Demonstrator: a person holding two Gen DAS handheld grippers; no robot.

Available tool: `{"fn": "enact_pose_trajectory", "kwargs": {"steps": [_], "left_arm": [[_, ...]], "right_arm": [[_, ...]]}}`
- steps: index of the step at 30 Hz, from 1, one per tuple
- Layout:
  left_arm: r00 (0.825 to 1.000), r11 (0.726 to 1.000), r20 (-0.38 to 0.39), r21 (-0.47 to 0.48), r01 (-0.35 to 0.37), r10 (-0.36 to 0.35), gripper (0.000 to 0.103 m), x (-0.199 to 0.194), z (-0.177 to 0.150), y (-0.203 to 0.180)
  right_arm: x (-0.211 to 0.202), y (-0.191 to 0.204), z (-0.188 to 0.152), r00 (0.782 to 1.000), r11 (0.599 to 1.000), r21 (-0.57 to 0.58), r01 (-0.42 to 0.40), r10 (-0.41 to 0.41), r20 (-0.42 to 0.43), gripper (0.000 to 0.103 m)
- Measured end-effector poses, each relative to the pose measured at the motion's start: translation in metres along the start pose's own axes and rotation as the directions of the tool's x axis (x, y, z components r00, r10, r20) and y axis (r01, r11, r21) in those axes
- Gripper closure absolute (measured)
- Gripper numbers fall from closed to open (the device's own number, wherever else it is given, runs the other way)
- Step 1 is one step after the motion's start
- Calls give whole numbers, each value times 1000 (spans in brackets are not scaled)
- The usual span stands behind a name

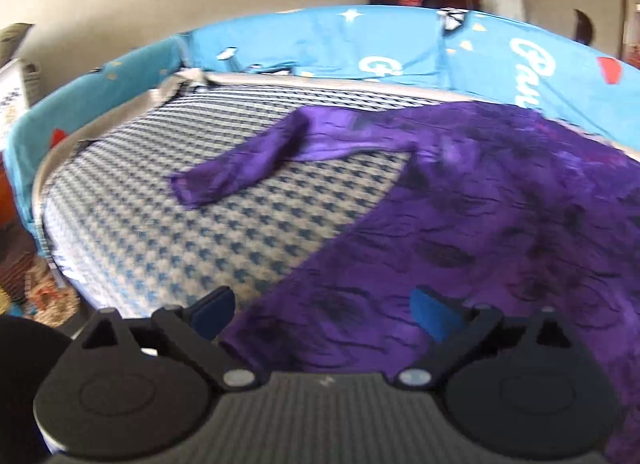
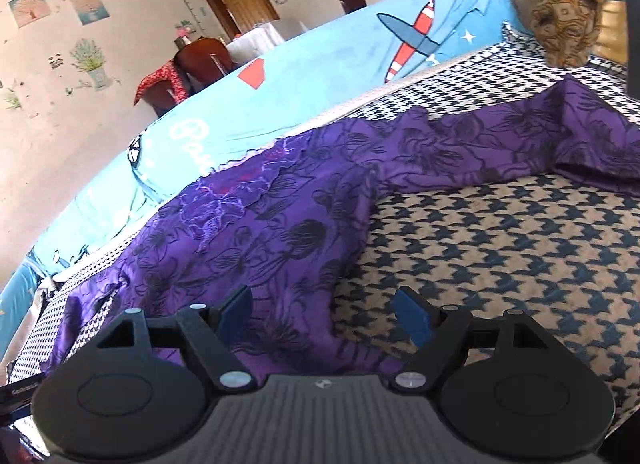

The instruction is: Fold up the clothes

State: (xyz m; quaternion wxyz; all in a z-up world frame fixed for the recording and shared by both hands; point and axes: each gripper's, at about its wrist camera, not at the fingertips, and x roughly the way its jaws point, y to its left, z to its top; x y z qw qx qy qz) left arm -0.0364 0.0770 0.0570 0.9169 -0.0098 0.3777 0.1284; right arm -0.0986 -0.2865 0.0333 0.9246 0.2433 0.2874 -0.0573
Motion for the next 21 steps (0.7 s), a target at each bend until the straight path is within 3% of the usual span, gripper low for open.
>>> {"fn": "enact_pose_trajectory", "kwargs": {"steps": [4,11,21], "left_arm": [[997,995,-16,68,78,-77,4,3,-3,-29],[988,975,-36,158,155,-152,2,9,-6,-68],[979,965,-92,175,196,-182,0,26,-14,-86]], "right_arm": [[3,2,-1,1000,1000,-6,-4,4,-5,25],[9,1,-3,1000,1000,18,-2,2,-21,25],[21,8,-10,998,998,-35,46,-48,-44,28]]}}
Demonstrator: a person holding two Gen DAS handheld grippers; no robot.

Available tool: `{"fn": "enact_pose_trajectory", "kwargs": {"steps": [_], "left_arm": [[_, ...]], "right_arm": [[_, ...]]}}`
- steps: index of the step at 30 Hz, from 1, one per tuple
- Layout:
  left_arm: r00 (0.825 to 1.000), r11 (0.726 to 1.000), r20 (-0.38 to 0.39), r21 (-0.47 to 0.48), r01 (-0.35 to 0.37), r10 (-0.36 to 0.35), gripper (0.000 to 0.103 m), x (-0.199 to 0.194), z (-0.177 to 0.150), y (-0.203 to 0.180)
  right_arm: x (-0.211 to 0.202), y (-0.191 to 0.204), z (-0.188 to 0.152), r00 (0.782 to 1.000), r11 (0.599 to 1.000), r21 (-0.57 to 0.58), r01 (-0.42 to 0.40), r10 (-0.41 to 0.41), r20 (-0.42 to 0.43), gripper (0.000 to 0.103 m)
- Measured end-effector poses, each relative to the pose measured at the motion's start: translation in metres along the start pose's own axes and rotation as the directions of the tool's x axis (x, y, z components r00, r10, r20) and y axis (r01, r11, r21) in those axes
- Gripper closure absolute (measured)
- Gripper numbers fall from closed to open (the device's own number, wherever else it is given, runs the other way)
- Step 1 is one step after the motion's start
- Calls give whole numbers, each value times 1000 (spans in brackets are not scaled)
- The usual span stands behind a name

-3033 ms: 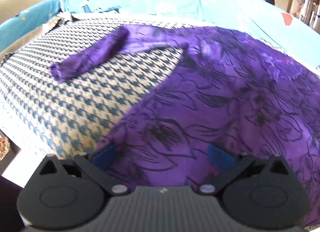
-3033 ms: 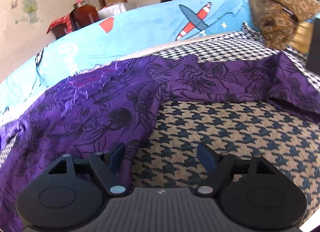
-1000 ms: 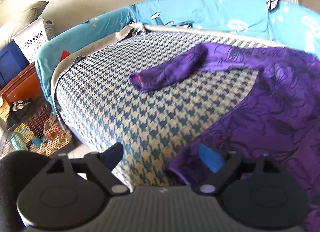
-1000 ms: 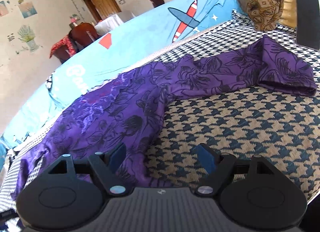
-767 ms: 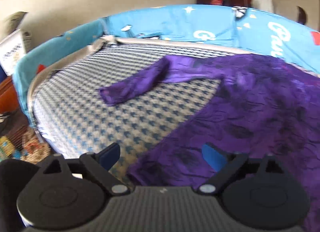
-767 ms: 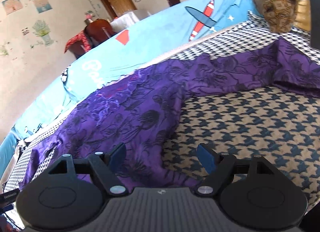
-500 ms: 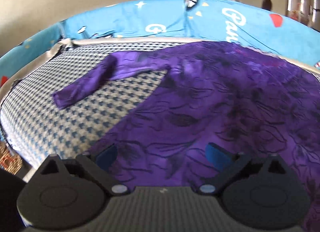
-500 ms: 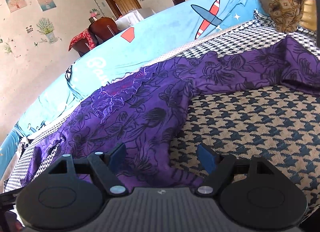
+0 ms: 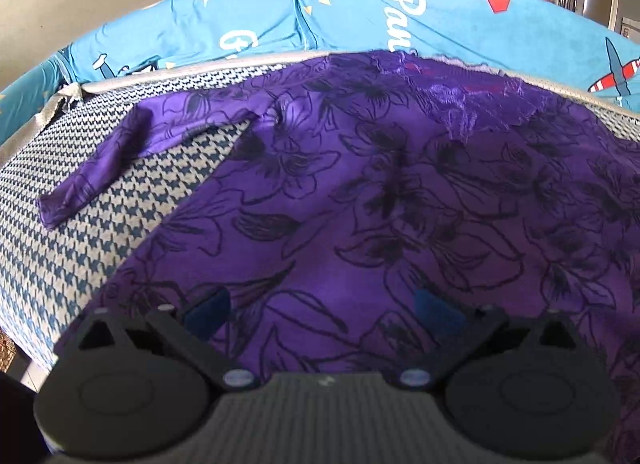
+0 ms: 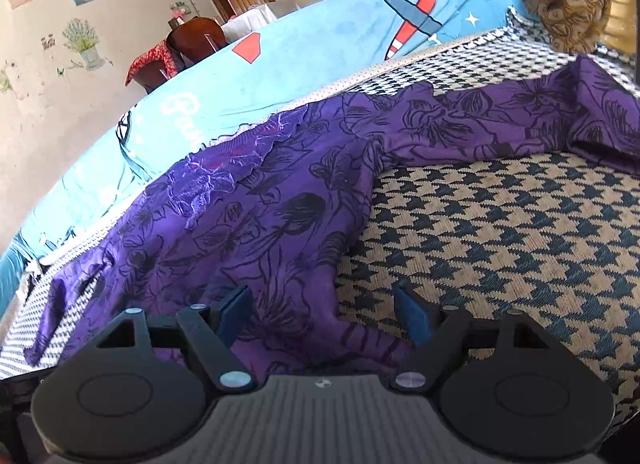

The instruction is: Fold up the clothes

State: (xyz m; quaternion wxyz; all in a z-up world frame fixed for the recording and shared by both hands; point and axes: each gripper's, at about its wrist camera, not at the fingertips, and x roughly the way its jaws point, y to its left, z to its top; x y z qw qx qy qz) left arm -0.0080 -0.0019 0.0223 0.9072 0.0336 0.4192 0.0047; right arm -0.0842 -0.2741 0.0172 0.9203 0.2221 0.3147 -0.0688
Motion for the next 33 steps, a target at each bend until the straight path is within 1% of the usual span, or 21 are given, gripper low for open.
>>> {"fn": "enact_pose_trajectory", "kwargs": {"steps": [2,4,6,9,11,14,18,23,26,30,33], "left_arm": [[1000,1000,-20,0,-4,4,0,5,-5,0],[1000,1000,-15,-12,7,-7,0,5,-7,2],[1000,1000,-16,-18,13,-13,0,5,-8,4],[1000,1000,-21,-22,16,-16,0,4,-8,5],[1000,1000,-21,-23,16,-16,0,4,-7,5],[1000,1000,-21,-24,13,-13,0,4,-7,4],[1000,1000,-21,-29,8,-9,0,4,-7,3],[1000,1000,-20,-31,4,-5,0,4,-7,2],[1000,999,-18,-33,3,-3,0,5,-7,2],[1000,999,-15,-34,0,-1,0,5,-7,1],[1000,999,-13,-35,-1,0,0,6,-7,0]], "right_arm": [[2,2,-1,1000,1000,-20,4,-4,-5,50],[3,1,0,1000,1000,-11,4,-4,-13,54],[3,-1,1,1000,1000,7,3,-3,-14,54],[2,-4,9,999,998,48,-44,45,-17,54],[1,-5,16,997,996,60,-71,72,-14,50],[4,-8,30,997,995,72,-71,72,-10,47],[19,-21,53,994,980,170,-102,108,-27,46],[42,-28,78,996,983,171,-70,80,-49,46],[59,-40,86,992,970,232,-70,92,-85,46],[78,-46,90,989,962,266,-57,91,-118,46],[86,-46,93,990,963,264,-55,86,-110,46]]}}
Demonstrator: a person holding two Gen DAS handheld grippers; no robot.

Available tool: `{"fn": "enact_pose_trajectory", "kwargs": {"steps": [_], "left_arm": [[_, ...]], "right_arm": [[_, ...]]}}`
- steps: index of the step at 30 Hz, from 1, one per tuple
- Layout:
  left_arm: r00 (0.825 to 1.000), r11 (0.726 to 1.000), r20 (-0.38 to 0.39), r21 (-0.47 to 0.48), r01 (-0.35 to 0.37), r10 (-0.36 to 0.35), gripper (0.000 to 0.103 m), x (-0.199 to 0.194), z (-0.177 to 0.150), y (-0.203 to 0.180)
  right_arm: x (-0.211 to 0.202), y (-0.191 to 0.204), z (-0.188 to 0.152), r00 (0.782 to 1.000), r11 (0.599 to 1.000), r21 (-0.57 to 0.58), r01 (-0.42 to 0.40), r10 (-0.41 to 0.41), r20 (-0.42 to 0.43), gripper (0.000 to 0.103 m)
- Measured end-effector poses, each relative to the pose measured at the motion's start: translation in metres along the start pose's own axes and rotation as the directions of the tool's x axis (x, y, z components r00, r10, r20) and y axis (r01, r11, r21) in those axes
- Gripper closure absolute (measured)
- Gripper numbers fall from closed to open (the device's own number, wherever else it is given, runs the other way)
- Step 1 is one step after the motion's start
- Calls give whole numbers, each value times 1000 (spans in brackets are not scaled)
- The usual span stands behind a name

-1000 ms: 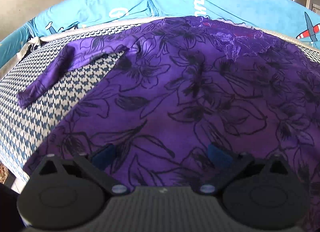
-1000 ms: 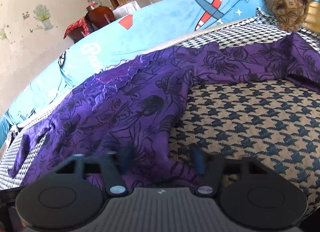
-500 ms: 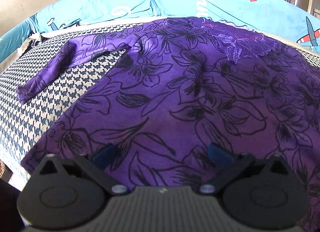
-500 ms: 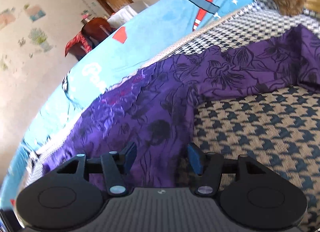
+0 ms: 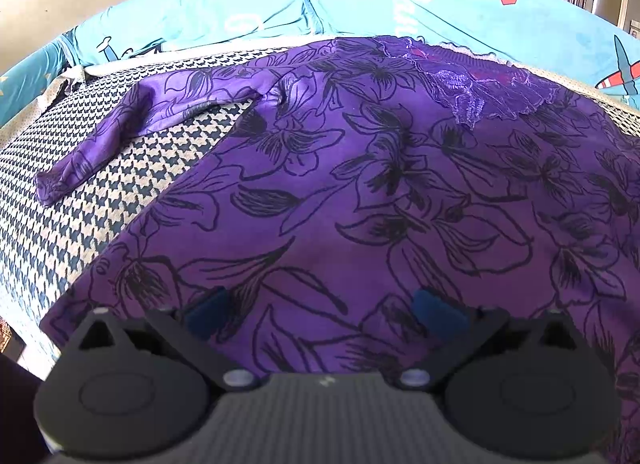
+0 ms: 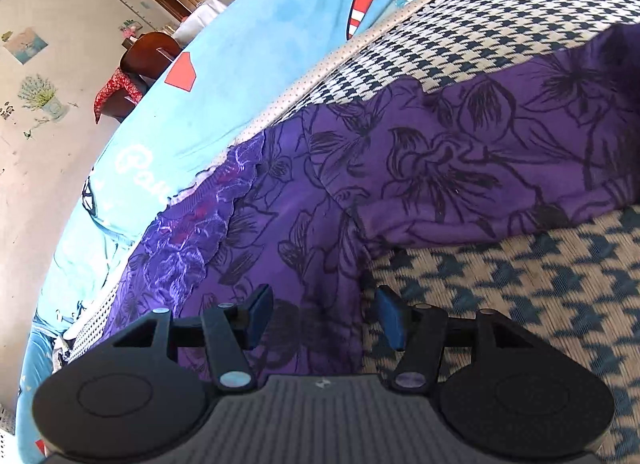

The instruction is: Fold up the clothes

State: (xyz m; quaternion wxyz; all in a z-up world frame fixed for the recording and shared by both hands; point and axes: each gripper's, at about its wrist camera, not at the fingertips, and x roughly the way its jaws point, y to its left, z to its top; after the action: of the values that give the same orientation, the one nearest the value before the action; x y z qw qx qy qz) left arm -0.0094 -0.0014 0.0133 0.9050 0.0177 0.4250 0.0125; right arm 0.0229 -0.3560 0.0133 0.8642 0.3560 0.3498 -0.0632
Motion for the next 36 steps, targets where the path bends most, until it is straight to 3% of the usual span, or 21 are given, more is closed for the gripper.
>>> {"fn": "enact_pose_trajectory", "kwargs": {"steps": [9,10,11,12,13,20,23,26,30,32,36], "left_arm": [[1000,1000,1,-11,0,0,0,0,1,-2],[1000,1000,1,-12,1,-1,0,1,1,-2],[1000,1000,2,-13,1,-1,0,1,1,-2],[1000,1000,1,-15,1,-1,0,1,2,-3],[1000,1000,1,-17,2,-2,0,1,2,-3],[999,999,6,-5,43,-43,0,0,3,-9],[998,998,8,15,63,-63,0,-1,3,-13],[998,998,4,29,59,-59,0,0,2,-18],[998,997,0,35,69,-69,0,0,1,-20],[998,997,1,39,69,-69,0,0,1,-21],[998,996,5,49,68,-68,0,0,0,-22]], "right_arm": [[20,2,15,999,999,-30,20,-19,25,49],[22,4,16,999,998,-50,38,-36,31,59],[23,6,18,998,996,-71,56,-53,37,80],[24,7,19,995,992,-89,88,-84,47,90],[24,5,21,994,991,-92,96,-92,54,93],[3,15,45,966,981,-154,118,-77,248,96],[16,10,43,964,977,-125,174,-143,224,96],[31,13,34,968,961,-179,213,-181,175,94],[24,6,32,971,967,-161,196,-169,170,90],[19,1,32,973,975,-126,182,-160,168,79],[8,-1,26,976,984,-85,159,-144,165,71]]}}
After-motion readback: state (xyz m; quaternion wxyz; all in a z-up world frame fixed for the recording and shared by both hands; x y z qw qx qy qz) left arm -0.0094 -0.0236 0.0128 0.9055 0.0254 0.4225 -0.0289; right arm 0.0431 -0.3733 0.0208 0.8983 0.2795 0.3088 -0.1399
